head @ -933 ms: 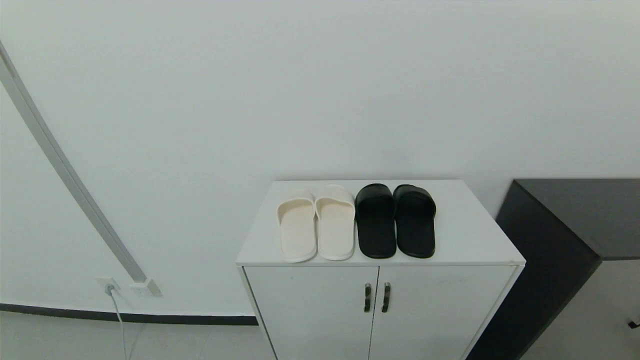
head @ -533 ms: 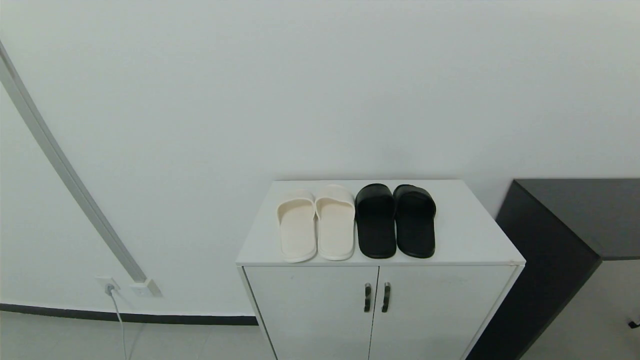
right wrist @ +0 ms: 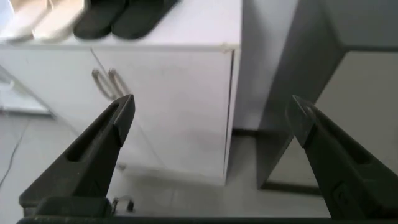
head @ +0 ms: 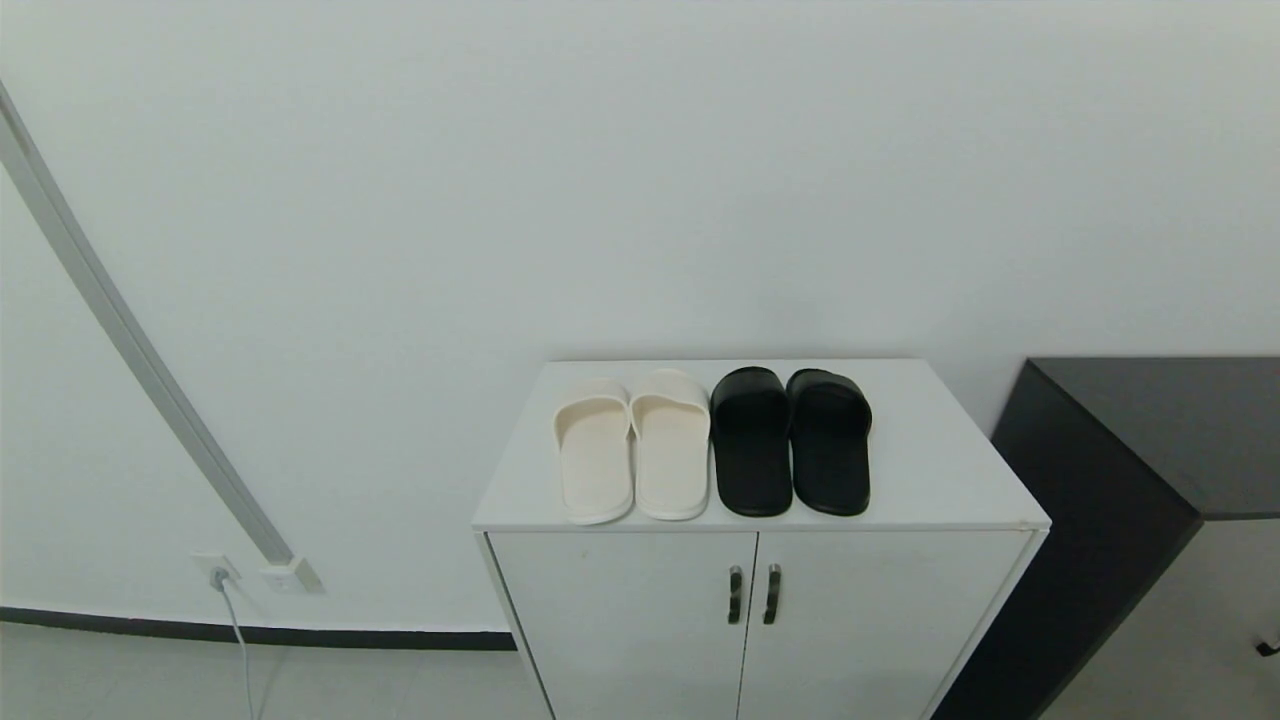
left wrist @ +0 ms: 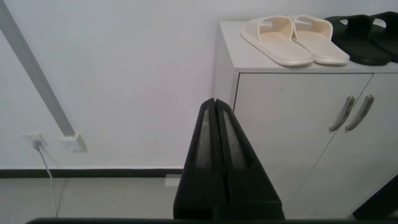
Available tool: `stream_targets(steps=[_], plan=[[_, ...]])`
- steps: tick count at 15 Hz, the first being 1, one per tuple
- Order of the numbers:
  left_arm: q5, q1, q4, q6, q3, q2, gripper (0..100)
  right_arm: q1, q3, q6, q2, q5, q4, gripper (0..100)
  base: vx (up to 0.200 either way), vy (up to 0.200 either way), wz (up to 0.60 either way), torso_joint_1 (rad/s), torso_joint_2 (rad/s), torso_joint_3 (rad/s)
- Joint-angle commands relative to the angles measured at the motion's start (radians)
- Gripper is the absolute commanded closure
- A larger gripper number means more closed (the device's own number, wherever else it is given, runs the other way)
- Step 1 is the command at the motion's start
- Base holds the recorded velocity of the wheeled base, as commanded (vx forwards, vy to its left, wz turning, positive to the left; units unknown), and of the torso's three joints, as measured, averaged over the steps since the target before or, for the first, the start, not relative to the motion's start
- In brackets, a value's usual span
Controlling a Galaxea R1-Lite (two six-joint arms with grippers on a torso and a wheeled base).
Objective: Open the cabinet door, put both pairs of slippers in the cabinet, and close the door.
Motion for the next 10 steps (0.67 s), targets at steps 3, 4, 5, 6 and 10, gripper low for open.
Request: stream_targets(steps=[3,4,5,6,10], plan=[[0.004,0.0,0.0,0.003,0.0,0.001,100,0.16,-0.101,0.027,0.575,0.003,-0.282,0,0.0,0.0,0.0,0.0,0.0,0.0],[0.004,0.0,0.0,0.004,0.0,0.001,100,0.203,-0.129,0.058,0.661,-0.015,-0.344,0,0.0,0.0,0.0,0.0,0.0,0.0],[0.004,0.0,0.0,0.003,0.0,0.001,100,0.25,-0.169,0.093,0.75,-0.054,-0.383,0,0.0,0.0,0.0,0.0,0.0,0.0],[0.002,0.0,0.0,0.003,0.0,0.001,100,0.307,-0.212,0.127,0.833,-0.1,-0.428,0,0.0,0.0,0.0,0.0,0.0,0.0],[0.002,0.0,0.0,-0.003,0.0,0.001,100,0.479,-0.422,0.182,1.104,-0.275,-0.508,0,0.0,0.0,0.0,0.0,0.0,0.0]])
